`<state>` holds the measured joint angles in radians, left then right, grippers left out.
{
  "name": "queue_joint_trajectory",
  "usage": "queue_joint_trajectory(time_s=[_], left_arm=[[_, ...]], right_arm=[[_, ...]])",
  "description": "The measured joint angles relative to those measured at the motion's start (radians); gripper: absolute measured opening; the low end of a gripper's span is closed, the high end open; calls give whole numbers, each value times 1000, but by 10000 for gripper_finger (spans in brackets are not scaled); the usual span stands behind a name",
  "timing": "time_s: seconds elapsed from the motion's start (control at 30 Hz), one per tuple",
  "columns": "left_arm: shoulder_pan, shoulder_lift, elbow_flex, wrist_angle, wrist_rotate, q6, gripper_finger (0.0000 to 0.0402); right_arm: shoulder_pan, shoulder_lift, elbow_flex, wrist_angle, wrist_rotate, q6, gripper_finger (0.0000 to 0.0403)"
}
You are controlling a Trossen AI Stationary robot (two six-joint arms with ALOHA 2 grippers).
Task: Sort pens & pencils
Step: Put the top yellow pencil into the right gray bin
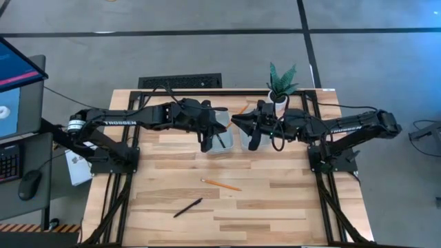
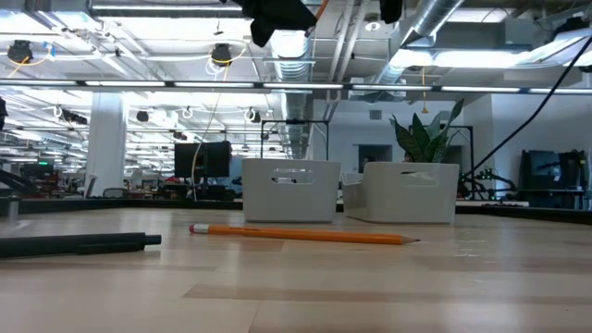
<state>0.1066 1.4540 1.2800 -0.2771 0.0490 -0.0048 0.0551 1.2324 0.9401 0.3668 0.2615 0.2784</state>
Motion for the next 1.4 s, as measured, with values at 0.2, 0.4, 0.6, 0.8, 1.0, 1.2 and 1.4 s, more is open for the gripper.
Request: queue_joint_trajectory(time_s=[0.2, 0.4, 0.6, 0.8, 1.0, 1.2, 1.4], left_arm=[[0, 0, 0, 0, 0, 0, 26], [0, 0, 0, -1, 1, -18, 26], [0, 0, 0, -1, 1, -46, 26], [-1, -1, 0, 1, -35, -64, 26], [13, -1, 0, 3, -121, -29, 26], [40, -1, 0, 5, -125, -31, 26], [41, -1, 0, 15, -114, -29, 26]], right_arm=[[0, 0, 0, 1, -2, 1, 82], [0, 0, -1, 8, -2, 37, 82], [0, 0, -1, 9, -2, 75, 82], [0, 0, -1, 8, -2, 81, 82], [3, 0, -1, 4, -16, 81, 82], [2, 0, -1, 1, -21, 88, 82], [-6, 0, -1, 0, -22, 91, 82]])
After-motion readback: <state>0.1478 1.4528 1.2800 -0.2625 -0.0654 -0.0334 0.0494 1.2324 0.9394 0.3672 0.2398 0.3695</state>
